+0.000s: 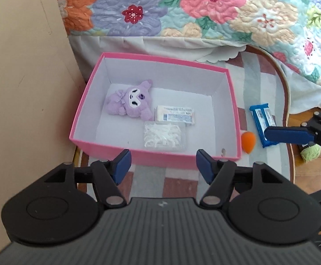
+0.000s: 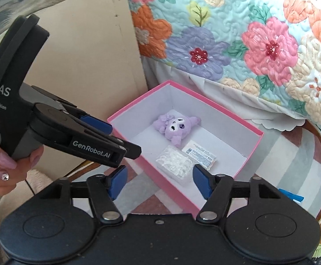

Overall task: Organize objects
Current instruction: 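Withdraw the left tool up and away from the pink box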

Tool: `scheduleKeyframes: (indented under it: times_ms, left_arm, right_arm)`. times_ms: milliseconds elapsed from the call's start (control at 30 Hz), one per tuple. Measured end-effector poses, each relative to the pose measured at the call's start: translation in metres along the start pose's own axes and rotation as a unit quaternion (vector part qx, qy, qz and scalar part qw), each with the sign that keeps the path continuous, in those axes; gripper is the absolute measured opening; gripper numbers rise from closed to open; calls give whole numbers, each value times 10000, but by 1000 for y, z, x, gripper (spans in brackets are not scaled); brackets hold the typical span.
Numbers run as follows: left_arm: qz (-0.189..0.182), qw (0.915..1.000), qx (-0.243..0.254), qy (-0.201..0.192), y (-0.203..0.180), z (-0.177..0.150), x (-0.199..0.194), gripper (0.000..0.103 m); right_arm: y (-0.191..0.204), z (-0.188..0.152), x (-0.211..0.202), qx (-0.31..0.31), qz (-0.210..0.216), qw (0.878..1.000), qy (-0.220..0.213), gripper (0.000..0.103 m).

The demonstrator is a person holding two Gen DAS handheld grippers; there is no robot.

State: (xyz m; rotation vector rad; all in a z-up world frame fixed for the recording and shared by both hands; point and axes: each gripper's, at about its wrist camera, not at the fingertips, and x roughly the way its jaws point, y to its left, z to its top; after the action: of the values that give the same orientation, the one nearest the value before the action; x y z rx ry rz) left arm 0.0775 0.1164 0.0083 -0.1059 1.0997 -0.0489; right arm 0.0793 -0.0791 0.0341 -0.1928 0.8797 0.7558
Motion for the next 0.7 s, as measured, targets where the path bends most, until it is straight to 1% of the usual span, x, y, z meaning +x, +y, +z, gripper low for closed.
scheduleKeyframes:
  times_ms: [133,233,300,367,467,600,700]
  left_arm:
    - [59,10000,-8,-5,-7,-8,-13,68]
    - [81,9999,29,-80,-12,-14,-24,73]
    - [131,9998,129,-127,-17,-18,-30,78]
    - [204,9993,272,-136,-24,-22,-34,81]
    - [201,9991,355,-131,-32,-28,-40,81]
    - [341,9978,542,-148,-48,-41,-47,84]
    - [322,9975,624,-84,-57,-47,-51,84]
  right_arm:
    - [3,-9,-14,-54,27,10000,-74,77]
    - [5,-14,-25,-119,61,9998,-116,81]
    - [7,-18,-31,-254,103,9996,-59,87]
    - [9,-23,-37,-350,20,9993,-94,89]
    - [9,-29,-45,-395,-58,9992,-79,90]
    - [8,-37,-53,-362,-54,9993,-38,92]
    - [8,-41,-57,-281,-113,9995,8,94]
